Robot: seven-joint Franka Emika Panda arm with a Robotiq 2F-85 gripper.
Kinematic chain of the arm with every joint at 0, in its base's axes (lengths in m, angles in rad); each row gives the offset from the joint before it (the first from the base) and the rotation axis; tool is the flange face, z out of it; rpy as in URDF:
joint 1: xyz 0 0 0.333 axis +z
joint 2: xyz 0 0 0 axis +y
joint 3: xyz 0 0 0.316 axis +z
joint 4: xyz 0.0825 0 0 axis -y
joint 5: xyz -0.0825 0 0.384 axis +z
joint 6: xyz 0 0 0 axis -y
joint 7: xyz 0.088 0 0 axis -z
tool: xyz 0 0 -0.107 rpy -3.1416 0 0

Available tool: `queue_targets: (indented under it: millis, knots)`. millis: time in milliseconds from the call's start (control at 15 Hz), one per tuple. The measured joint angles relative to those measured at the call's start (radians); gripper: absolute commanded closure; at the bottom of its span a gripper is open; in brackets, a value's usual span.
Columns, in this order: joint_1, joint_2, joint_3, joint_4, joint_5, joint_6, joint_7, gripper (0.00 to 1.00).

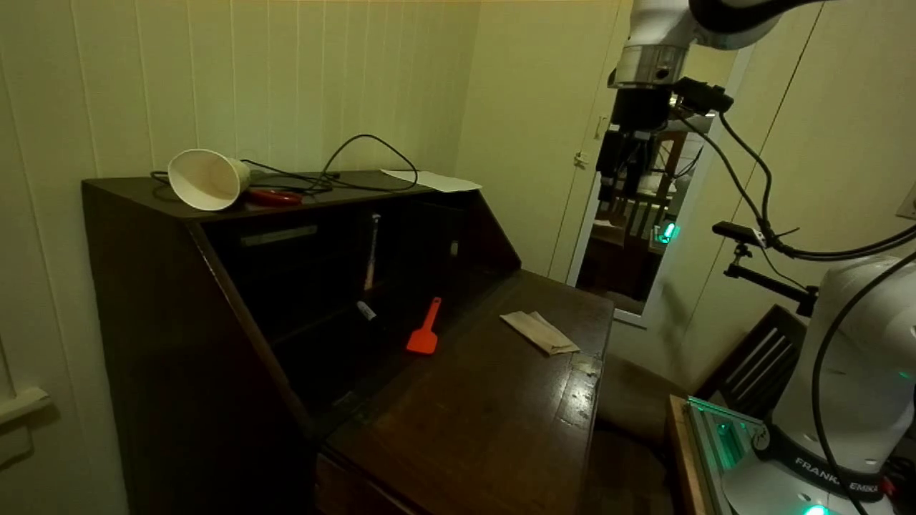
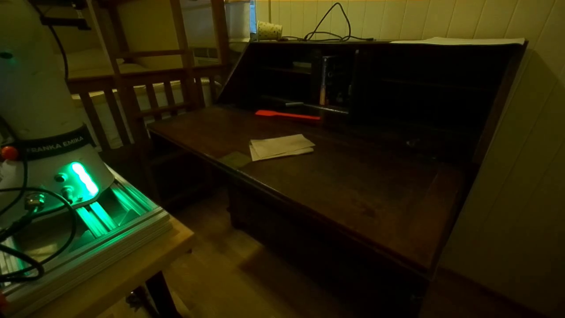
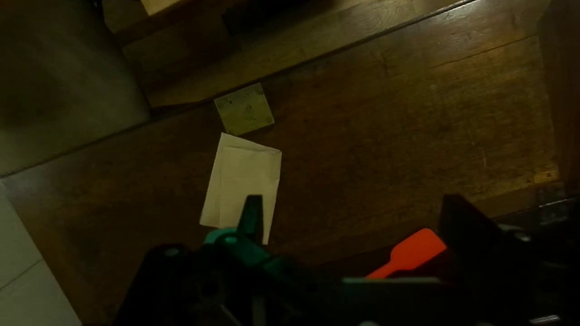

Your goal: Put the pink spatula on the top of the shelf

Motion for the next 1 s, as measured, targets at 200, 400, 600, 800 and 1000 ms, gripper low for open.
queue_targets:
  millis: [200, 400, 600, 800, 1000]
  knots:
    - [0.0, -0.011, -0.088, -0.025, -0.019, 0.065, -0.21, 0.0]
    - [0.001, -0.028, -0.147, -0.055, -0.04, 0.125, -0.393, 0.0]
    - [0.0, -0.027, -0.154, -0.057, -0.04, 0.129, -0.403, 0.0]
    - [0.0, -0.027, -0.149, -0.057, -0.04, 0.129, -0.401, 0.0]
    - [-0.006, -0.02, -0.15, -0.054, -0.04, 0.15, -0.363, 0.0]
